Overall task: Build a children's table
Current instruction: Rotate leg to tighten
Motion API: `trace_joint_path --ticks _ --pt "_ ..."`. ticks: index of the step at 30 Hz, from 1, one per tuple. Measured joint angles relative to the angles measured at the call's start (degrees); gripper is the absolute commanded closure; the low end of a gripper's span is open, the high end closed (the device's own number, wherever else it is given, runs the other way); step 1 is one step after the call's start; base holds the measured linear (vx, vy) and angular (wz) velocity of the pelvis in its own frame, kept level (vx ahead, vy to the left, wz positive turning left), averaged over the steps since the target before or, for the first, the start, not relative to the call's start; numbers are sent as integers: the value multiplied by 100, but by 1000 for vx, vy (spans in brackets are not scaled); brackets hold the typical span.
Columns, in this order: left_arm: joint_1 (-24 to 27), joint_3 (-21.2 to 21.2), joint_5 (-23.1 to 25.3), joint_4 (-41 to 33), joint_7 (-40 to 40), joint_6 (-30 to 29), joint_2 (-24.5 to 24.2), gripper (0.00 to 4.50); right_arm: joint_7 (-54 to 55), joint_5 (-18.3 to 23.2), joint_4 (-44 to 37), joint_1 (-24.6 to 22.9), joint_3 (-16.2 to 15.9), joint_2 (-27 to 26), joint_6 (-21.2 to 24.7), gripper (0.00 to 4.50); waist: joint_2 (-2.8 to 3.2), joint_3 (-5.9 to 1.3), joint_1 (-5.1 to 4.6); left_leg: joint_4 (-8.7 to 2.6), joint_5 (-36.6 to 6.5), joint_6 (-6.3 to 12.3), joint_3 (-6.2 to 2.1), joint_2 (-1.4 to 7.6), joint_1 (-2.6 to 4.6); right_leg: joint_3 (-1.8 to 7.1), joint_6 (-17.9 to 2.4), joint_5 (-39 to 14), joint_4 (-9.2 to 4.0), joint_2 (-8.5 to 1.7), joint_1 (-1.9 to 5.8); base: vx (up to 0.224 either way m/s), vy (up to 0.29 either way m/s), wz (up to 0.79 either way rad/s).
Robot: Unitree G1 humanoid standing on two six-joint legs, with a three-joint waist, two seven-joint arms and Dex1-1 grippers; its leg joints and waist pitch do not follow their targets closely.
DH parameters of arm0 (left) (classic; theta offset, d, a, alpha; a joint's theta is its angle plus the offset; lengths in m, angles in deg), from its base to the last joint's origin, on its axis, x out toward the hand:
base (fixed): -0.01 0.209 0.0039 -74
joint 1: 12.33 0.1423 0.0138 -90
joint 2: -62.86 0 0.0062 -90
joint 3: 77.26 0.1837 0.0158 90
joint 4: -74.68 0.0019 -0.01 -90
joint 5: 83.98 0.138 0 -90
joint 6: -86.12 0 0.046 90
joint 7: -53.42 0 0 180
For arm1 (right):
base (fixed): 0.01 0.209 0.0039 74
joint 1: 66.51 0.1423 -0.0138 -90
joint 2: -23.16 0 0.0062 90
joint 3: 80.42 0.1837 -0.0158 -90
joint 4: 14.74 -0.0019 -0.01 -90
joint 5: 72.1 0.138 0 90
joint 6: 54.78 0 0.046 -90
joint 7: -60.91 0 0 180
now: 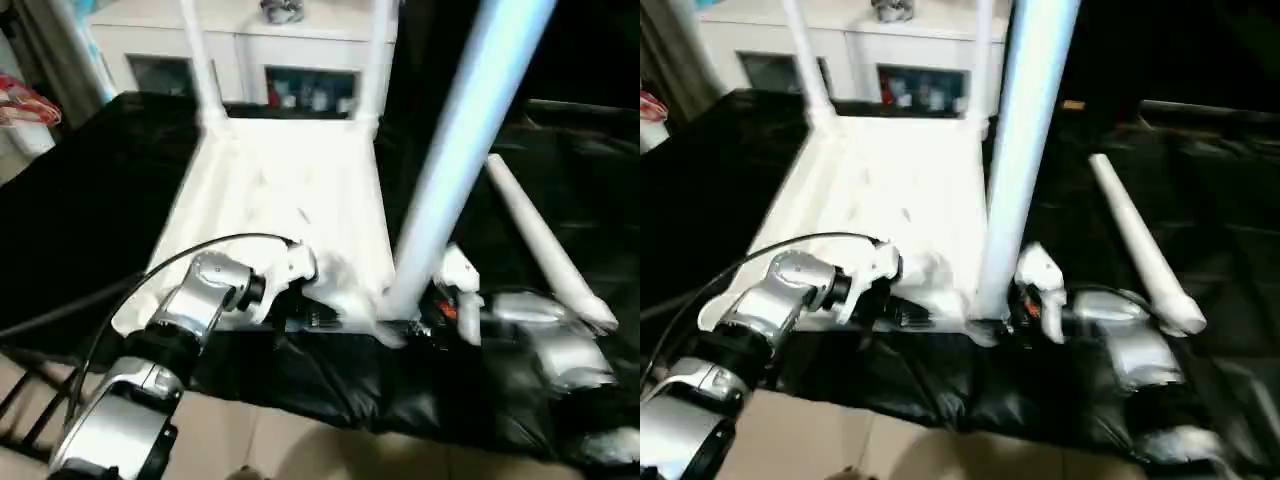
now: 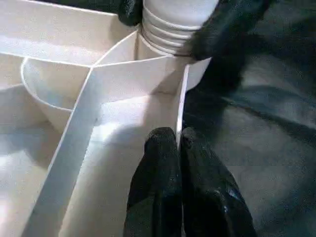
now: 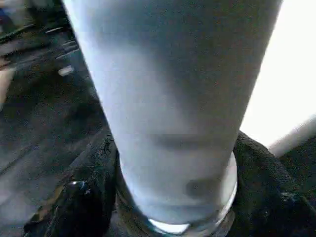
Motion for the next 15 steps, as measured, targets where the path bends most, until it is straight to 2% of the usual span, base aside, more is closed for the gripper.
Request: trace_joint_path --ticks 3,5,8,9,11,15 --pt "-91 -101 61 161 -666 -111 291 450 1032 -117 454 302 224 -345 13 175 -13 3 -132 3 0 -1 -7 -4 -1 -2 1 -1 -9 0 5 0 0 0" --pt "-215 -167 123 311 -1100 -222 483 450 1693 -167 730 502 341 -573 16 175 -8 0 -177 -1 0 -1 -9 -5 15 -2 2 -1 -7 0 2 0 0 0" --pt "-275 -216 165 384 -1549 -294 677 450 2324 -234 1044 718 472 -791 -41 175 -1 -4 -194 -7 0 -1 -9 -4 23 -3 1 0 -1 2 4 0 0 0" --pt "-275 -233 168 390 -1607 -305 709 450 2418 -257 1111 737 499 -829 -70 140 6 -9 -194 -8 0 -1 -9 -4 21 -2 1 0 -1 2 5 0 0 0" --pt "-275 -239 168 390 -1636 -307 725 450 2488 -286 1148 749 533 -881 -126 105 14 -14 -195 -18 -2 -1 -6 -5 18 -2 0 1 -2 2 8 0 0 0" --pt "-276 -245 168 390 -1598 -307 742 450 2421 -272 1133 757 545 -895 -109 78 19 -19 -181 -29 -2 -1 -6 -5 21 -4 -8 6 -2 2 8 0 0 0"
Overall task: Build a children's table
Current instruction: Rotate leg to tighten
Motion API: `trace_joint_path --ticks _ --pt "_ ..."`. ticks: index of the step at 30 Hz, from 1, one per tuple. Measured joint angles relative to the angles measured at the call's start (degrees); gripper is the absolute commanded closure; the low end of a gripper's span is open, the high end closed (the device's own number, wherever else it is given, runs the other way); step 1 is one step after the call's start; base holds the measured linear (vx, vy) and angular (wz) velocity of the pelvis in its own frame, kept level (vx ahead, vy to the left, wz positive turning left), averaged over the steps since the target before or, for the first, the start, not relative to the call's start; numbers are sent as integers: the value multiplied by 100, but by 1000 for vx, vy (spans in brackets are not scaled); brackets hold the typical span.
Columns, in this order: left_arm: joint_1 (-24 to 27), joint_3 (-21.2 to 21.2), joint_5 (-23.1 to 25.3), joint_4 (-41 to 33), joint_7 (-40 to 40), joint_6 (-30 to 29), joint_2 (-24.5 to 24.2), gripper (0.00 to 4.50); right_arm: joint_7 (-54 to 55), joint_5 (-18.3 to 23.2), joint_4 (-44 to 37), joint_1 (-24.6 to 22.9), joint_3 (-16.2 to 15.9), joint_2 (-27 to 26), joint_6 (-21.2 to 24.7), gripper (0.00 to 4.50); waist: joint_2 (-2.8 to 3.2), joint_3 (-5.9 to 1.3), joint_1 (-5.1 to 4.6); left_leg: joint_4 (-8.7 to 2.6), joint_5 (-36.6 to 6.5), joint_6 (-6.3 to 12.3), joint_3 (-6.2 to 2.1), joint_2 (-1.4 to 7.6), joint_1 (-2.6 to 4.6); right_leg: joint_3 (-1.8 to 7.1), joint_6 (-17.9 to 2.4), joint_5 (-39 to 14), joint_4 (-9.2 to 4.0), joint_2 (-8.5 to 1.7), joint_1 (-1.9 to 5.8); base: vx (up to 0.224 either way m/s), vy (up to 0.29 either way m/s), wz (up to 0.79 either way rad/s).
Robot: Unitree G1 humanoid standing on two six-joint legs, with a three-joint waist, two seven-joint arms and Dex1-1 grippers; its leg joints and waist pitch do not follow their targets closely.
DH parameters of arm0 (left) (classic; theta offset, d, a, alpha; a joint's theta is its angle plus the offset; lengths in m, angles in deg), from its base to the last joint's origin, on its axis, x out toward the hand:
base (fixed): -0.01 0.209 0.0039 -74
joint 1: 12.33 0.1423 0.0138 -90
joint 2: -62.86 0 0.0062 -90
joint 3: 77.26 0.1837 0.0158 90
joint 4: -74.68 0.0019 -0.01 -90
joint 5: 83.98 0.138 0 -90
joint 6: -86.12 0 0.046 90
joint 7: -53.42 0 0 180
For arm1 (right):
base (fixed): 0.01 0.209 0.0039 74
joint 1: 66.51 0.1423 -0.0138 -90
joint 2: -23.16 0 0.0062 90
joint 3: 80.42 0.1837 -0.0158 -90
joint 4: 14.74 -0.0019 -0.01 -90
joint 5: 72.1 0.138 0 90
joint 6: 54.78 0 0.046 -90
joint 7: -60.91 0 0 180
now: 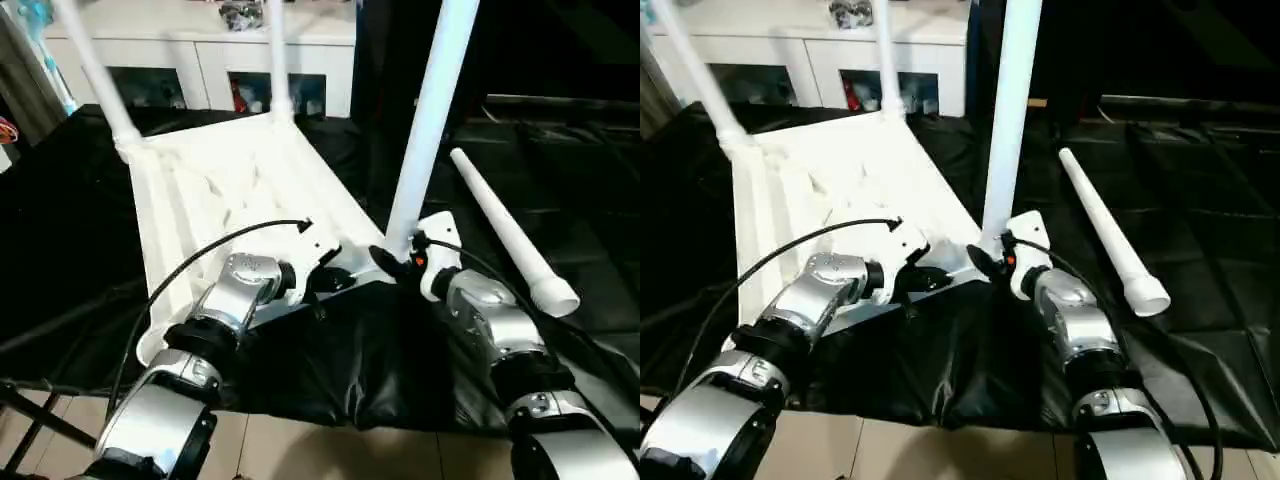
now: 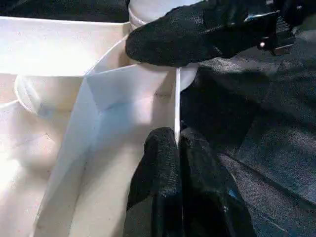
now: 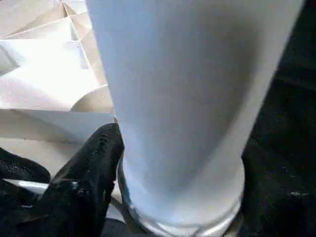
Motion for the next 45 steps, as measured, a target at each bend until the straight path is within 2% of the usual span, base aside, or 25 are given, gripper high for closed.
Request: trace_joint_path --ticks 2,5,9,13,21,24,32,39,42,45 --pt "2 -3 0 0 73 0 -23 450 -131 -11 -19 -10 0 5 -10 49 0 0 -5 -3 0 0 0 1 1 -2 0 0 0 1 -1 0 0 0" --pt "53 11 -10 -120 366 1 -119 450 -566 -19 -175 -140 -63 133 -148 49 0 0 5 -11 -1 0 0 1 -6 -3 -4 2 -1 1 -5 0 0 0" --pt "183 119 -50 -378 982 33 -293 450 -1432 106 -480 -408 -183 416 -259 49 1 2 87 -19 -4 0 -2 2 -9 -7 -7 2 -8 0 -15 0 0 0" --pt "286 252 -127 -542 1592 140 -505 450 -2478 363 -1032 -769 -380 843 -129 49 6 5 228 -5 -9 8 4 3 -20 -7 -8 1 -10 0 -21 0 0 0" --pt "321 382 -196 -568 2371 253 -752 450 -3681 546 -1659 -1094 -686 1420 153 49 8 9 296 12 -12 0 6 7 -28 1 -8 2 -5 -2 -17 0 0 0" --pt "321 414 -220 -569 2559 273 -824 450 -3879 542 -1805 -1116 -800 1550 244 72 8 9 316 10 -12 -1 5 8 -29 -1 -8 2 -6 -2 -17 0 0 0" --pt "321 460 -238 -572 2721 357 -906 450 -3901 515 -1915 -1163 -843 1541 271 140 8 9 358 9 -12 -1 5 8 -33 -2 -7 1 -8 -2 -18 0 0 0" --pt "322 463 -237 -570 2658 355 -903 450 -3739 514 -1900 -1153 -835 1477 331 174 7 9 351 11 -12 -1 4 8 -31 -2 -7 1 -4 -2 -17 0 0 0" --pt "315 372 -220 -521 2146 306 -841 450 -3079 414 -1580 -1000 -679 1164 271 178 7 9 298 21 -10 -3 4 8 -21 1 -13 5 5 -2 -13 0 0 0" --pt "195 226 -111 -340 1386 183 -591 450 -1982 292 -1037 -679 -392 732 216 179 0 13 155 26 -7 -8 3 5 -13 3 2 -2 -2 -2 -11 0 0 0"
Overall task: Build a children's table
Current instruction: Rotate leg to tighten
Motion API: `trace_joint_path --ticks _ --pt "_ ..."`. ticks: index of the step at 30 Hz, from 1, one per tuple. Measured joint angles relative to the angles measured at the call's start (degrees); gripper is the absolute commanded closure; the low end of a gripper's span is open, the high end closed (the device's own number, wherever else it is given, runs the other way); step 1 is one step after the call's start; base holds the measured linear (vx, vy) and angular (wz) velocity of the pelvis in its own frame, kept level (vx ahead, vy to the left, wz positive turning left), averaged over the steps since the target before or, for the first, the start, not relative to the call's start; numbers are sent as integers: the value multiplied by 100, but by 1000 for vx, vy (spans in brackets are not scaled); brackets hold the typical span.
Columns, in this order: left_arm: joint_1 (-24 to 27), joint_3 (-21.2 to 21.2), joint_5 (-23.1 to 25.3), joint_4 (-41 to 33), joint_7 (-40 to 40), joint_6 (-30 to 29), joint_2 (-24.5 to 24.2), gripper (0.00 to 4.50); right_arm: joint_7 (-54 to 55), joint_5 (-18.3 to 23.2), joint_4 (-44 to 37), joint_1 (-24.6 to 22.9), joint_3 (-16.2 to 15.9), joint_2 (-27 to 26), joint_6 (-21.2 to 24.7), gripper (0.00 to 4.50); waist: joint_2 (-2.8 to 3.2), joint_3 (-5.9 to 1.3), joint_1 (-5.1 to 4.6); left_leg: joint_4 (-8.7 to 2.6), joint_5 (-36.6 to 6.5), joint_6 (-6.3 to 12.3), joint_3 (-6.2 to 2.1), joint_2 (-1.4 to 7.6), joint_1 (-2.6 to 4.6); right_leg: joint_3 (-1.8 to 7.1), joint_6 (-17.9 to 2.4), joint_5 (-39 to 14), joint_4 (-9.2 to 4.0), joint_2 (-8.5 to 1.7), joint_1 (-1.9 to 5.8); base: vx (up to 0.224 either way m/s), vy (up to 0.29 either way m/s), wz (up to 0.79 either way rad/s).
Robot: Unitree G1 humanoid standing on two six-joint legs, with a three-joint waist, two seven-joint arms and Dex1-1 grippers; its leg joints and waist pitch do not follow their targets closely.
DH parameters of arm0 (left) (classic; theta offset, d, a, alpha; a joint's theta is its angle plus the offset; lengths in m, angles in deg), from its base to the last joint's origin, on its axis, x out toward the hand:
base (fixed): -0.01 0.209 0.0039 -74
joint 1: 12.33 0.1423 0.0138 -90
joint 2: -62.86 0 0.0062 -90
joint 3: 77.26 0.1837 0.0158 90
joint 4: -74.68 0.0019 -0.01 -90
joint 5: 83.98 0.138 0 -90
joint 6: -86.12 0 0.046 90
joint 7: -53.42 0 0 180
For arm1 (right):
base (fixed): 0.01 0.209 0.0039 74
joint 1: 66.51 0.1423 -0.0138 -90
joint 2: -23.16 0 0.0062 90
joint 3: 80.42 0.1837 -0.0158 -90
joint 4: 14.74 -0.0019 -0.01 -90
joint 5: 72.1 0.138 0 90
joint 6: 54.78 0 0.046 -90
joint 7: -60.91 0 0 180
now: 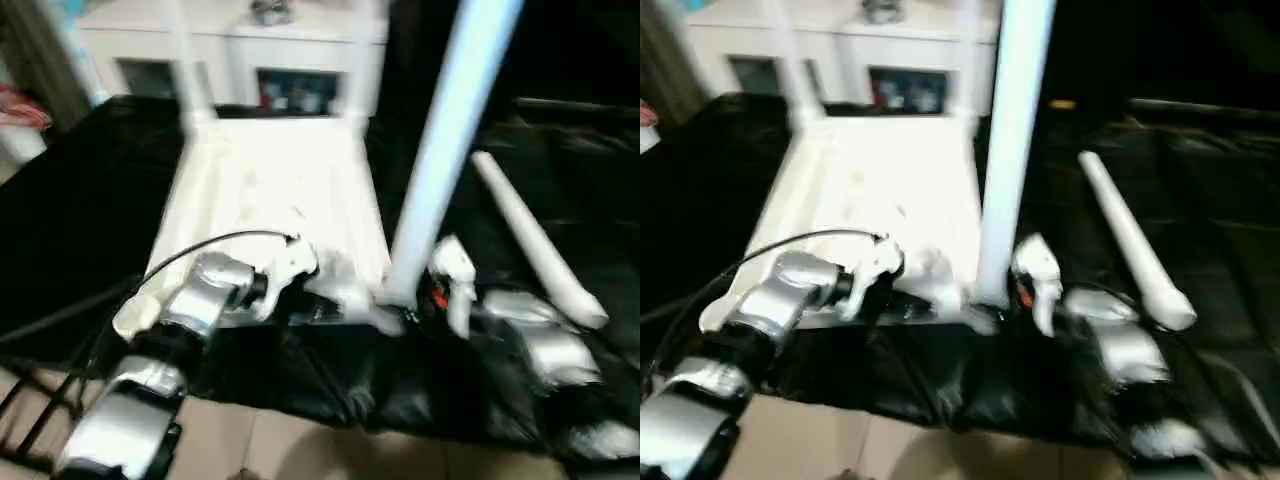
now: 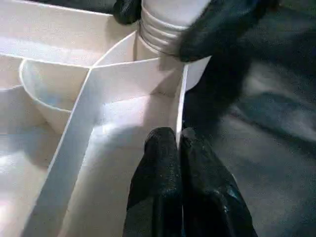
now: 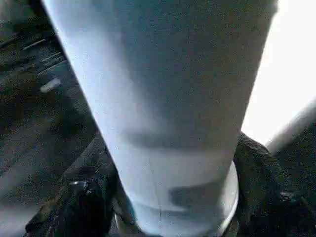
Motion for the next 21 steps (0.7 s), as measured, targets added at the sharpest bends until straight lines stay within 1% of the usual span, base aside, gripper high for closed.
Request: trace_joint_path --ticks 2,4,7,10,11,12,17,21 --pt "-56 -15 41 60 -316 -96 172 450 452 -51 201 133 90 -95 -9 180 -1 0 -72 0 0 0 -3 -1 -6 -1 3 -1 -10 0 4 0 0 0" --pt "-127 -122 62 194 -721 -218 378 450 1020 -132 416 283 172 -266 -26 180 1 -3 -121 -1 0 0 -3 -1 4 0 2 -1 -6 1 11 0 0 0" --pt "-273 -221 100 387 -1355 -369 658 450 1928 -251 770 548 323 -542 -35 180 7 -6 -134 -4 0 0 -3 -1 19 -2 2 -1 -2 2 14 0 0 0" --pt "-333 -242 102 493 -1684 -376 793 450 2422 -333 1066 695 463 -728 -180 180 16 -12 -145 -7 -1 0 -3 -1 18 -2 2 0 -4 2 17 0 0 0" --pt "-335 -242 102 492 -1706 -376 804 450 2446 -333 1108 714 486 -740 -210 124 16 -12 -148 -8 -1 0 -3 -1 17 -2 2 0 -5 2 17 0 0 0" --pt "-336 -241 102 492 -1717 -376 812 450 2455 -330 1124 720 505 -750 -221 124 16 -12 -148 -9 -1 -1 -3 -2 18 -2 1 0 -5 2 17 0 0 0" --pt "-337 -239 112 491 -1710 -369 817 450 2455 -355 1130 724 533 -809 -250 69 18 -13 -153 -12 -1 -1 -3 -1 20 -2 -1 1 -6 2 18 0 0 0" --pt "-336 -211 156 492 -1713 -277 832 450 2515 -479 1162 707 498 -823 -428 60 12 -10 -145 -12 -1 -1 -3 -1 23 -2 -1 1 -9 2 14 0 0 0"
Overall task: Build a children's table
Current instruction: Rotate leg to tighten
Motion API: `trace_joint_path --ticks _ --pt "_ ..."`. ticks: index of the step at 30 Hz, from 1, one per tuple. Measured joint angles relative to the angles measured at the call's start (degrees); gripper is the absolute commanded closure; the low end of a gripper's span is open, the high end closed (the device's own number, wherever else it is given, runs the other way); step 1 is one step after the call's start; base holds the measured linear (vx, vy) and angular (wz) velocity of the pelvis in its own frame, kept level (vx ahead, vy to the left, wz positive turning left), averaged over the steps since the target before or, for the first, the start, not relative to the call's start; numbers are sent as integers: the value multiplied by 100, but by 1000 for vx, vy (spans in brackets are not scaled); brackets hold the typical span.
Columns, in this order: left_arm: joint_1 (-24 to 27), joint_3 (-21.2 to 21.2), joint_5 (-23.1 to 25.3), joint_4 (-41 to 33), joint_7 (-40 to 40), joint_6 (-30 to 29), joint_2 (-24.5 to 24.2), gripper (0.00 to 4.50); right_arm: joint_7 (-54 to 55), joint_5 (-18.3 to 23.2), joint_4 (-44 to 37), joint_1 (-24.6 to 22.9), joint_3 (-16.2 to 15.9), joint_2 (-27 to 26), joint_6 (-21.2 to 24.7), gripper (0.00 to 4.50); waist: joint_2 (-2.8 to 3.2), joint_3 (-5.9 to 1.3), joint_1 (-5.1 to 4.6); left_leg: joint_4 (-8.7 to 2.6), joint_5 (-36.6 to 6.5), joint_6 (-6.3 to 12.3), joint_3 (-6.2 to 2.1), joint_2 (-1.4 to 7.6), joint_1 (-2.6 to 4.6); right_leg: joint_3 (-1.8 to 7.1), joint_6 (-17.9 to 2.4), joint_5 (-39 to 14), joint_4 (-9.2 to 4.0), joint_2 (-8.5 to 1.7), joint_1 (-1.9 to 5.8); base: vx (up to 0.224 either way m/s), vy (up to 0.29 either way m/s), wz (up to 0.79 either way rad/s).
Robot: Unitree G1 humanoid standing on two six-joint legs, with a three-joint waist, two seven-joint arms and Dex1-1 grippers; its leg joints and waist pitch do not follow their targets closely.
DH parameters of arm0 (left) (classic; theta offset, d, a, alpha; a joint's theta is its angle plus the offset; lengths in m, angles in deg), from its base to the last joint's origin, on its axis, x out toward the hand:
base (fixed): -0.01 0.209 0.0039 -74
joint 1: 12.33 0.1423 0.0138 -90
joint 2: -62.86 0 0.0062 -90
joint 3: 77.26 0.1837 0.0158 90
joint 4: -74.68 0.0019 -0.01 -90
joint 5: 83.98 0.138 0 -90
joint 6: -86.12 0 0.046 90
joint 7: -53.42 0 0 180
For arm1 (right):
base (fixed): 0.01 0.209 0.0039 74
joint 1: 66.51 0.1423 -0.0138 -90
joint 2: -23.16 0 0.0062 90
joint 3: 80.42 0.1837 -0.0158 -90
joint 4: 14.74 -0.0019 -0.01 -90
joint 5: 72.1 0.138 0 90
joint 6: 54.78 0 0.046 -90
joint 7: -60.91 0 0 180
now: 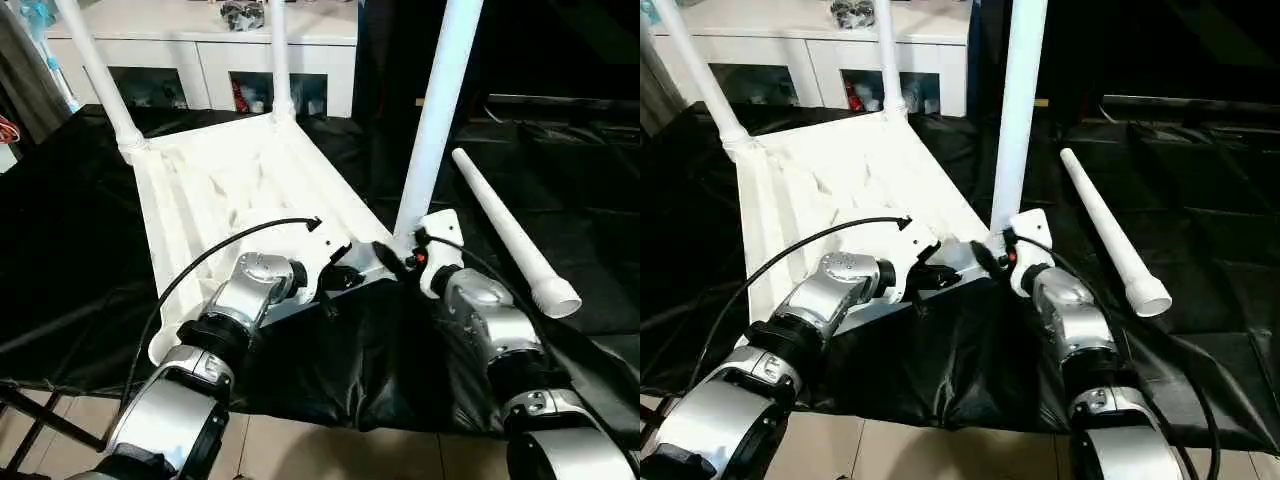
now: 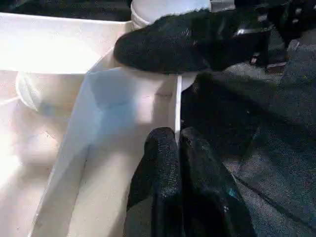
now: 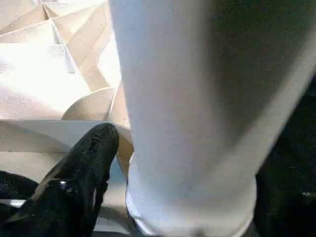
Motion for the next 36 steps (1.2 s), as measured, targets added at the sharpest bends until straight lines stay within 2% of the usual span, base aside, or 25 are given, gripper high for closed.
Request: trace_joint_path --ticks 3,8,36 --pt "0 82 32 -14 -10 79 78 450 -38 69 -393 -272 14 122 15 60 -11 5 45 -6 -1 1 1 -3 -4 2 0 0 -6 -1 0 0 0 0" --pt "4 204 64 -104 13 168 191 450 -656 404 -1326 -863 149 537 375 60 -19 10 228 -21 2 12 11 -2 -33 12 15 -10 -5 -3 -13 0 0 0" --pt "6 204 64 -110 -9 199 191 450 -788 504 -1420 -908 206 584 474 60 -22 12 226 -16 2 9 11 -1 -48 9 18 -11 3 -7 -22 0 0 0"
